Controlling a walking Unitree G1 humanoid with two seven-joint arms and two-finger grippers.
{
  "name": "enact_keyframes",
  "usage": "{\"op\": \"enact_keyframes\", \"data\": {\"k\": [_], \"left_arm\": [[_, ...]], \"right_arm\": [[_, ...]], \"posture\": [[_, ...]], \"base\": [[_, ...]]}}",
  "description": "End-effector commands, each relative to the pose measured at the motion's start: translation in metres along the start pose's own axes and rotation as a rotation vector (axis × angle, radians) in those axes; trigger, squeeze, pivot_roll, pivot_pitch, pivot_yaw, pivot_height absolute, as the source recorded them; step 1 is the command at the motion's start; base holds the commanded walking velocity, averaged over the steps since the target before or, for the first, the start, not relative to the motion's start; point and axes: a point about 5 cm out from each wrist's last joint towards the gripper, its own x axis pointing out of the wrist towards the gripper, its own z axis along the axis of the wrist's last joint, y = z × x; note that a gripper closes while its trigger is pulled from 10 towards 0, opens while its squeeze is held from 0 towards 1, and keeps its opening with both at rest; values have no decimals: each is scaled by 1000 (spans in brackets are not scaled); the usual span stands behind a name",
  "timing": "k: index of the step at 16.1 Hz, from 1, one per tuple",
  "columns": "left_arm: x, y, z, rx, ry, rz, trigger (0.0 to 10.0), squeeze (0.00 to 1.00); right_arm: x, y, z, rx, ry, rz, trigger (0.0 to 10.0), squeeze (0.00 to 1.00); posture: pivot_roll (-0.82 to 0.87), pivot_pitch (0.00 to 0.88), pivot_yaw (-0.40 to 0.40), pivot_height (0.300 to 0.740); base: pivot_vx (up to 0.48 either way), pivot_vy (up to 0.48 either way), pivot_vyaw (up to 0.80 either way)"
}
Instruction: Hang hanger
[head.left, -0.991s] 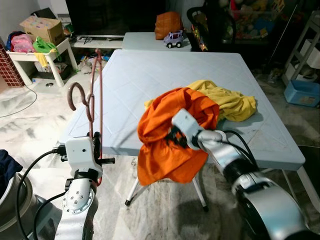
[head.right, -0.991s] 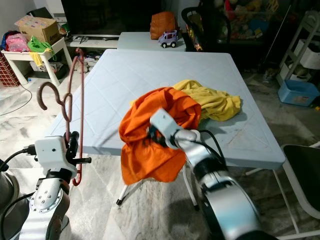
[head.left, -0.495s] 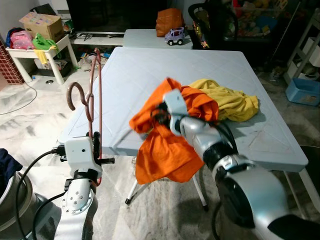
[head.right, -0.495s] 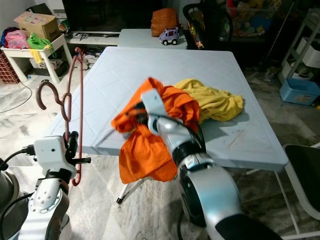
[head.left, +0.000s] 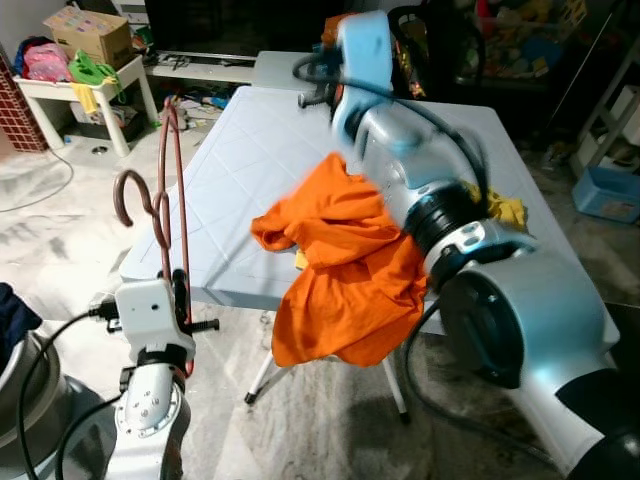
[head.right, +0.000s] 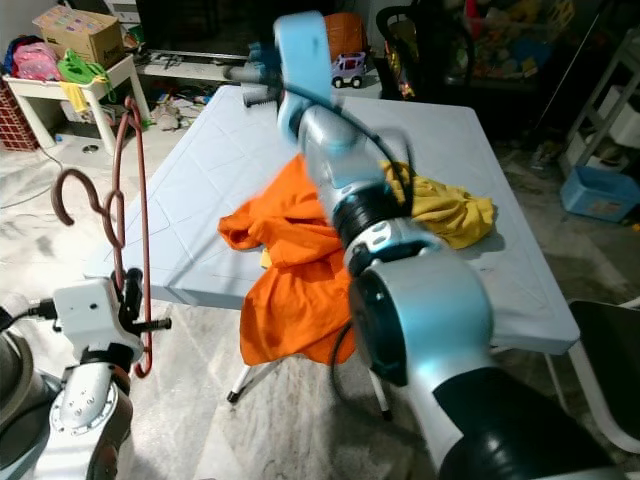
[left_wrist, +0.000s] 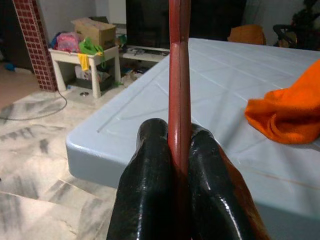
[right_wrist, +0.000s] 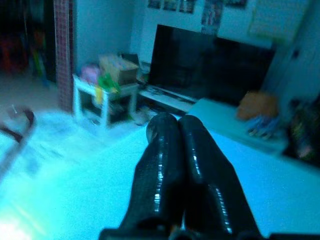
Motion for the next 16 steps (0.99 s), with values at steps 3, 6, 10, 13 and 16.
{"op": "enact_keyframes", "data": {"k": [3, 6, 10, 13, 16], "left_arm": [[0, -1, 7, 2, -29, 3, 10000, 0], [1, 0, 5, 2, -25, 3, 10000, 0], [5, -10, 5, -6, -22, -40, 10000, 0], [6, -8, 4, 1, -21, -48, 10000, 0], [8, -7, 4, 4, -20, -52, 10000, 0]], "right_arm": [[-14, 7, -51, -108, 151, 193, 10000, 1000], [-26, -19, -68, -30, 179, 178, 10000, 1000], [-51, -58, -96, 48, 207, 102, 10000, 1000], [-77, -71, -125, 105, 258, 171, 10000, 1000], [-88, -73, -124, 178, 194, 325, 10000, 1000]], "posture": [[170, 0, -85, 740], [148, 0, -74, 740], [121, 0, -56, 740], [107, 0, -41, 740], [101, 0, -36, 740]], "base": [[0, 0, 0], [0, 0, 0], [0, 0, 0], [0, 0, 0], [0, 0, 0]]}}
